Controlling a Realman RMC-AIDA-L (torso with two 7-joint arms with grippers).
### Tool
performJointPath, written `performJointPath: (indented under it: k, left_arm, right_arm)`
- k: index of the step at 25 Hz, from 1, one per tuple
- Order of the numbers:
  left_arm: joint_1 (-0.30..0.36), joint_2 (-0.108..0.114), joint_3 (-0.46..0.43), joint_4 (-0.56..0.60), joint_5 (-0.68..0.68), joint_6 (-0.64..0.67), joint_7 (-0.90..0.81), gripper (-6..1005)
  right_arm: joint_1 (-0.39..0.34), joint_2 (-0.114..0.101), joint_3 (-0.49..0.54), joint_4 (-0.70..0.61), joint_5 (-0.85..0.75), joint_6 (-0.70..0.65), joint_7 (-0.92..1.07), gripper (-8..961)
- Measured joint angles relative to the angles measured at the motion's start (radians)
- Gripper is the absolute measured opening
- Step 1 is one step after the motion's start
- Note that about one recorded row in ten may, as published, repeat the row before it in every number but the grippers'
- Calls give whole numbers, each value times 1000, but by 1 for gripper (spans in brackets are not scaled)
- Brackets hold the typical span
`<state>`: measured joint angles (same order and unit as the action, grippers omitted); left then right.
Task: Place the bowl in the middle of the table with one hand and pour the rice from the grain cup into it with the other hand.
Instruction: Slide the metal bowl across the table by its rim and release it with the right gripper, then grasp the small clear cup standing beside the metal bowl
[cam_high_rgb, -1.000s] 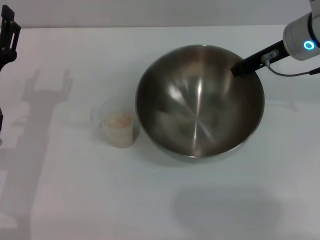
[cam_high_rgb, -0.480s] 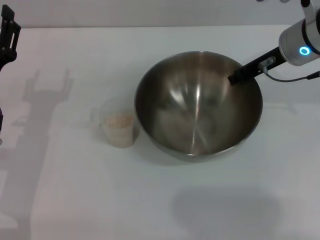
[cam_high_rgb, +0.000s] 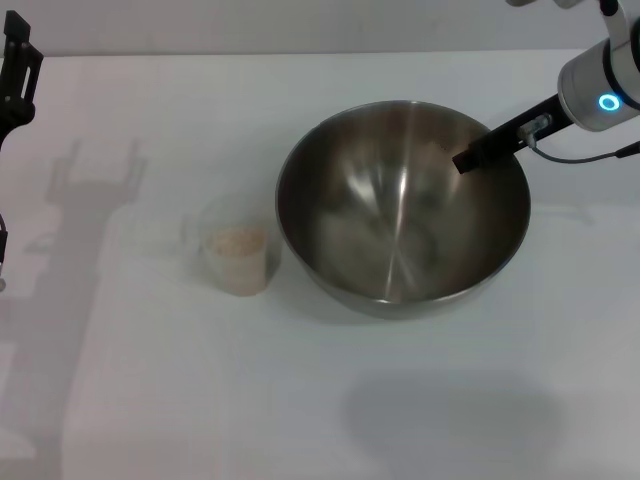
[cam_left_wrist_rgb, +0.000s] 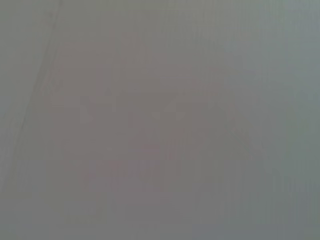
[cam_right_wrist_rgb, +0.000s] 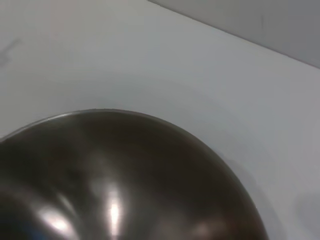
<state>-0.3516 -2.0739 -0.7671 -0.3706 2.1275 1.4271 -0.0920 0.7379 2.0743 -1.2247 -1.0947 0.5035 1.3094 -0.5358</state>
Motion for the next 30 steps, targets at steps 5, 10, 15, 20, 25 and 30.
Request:
performJointPath:
  k: [5,10,15,20,25,30]
  left_arm:
    - [2,-1,2,-1,1,4,0,754]
    - [3,-2,4,-2,1,9,0,754]
    - [5,-2,5,-2,2,12,0,754]
    - [5,-2,5,0,2,12,0,754]
    - [6,-2,5,1,1,15,0,754]
    - [6,-2,6,3,1,17,-5,754]
  right_arm:
    - [-1,1,-21,-6,-25,-12,4,260]
    - [-1,1,-24,-10,-34,-20,7,426]
    - [-4,3,-30,-37,-51,-22,10,433]
    - [-7,3,-36,-131,-87,-21,11,435]
    - [-26,3,-81,-224,-96,-89,8,435]
    - [-135,7,-257,-321,-98,-357,11,434]
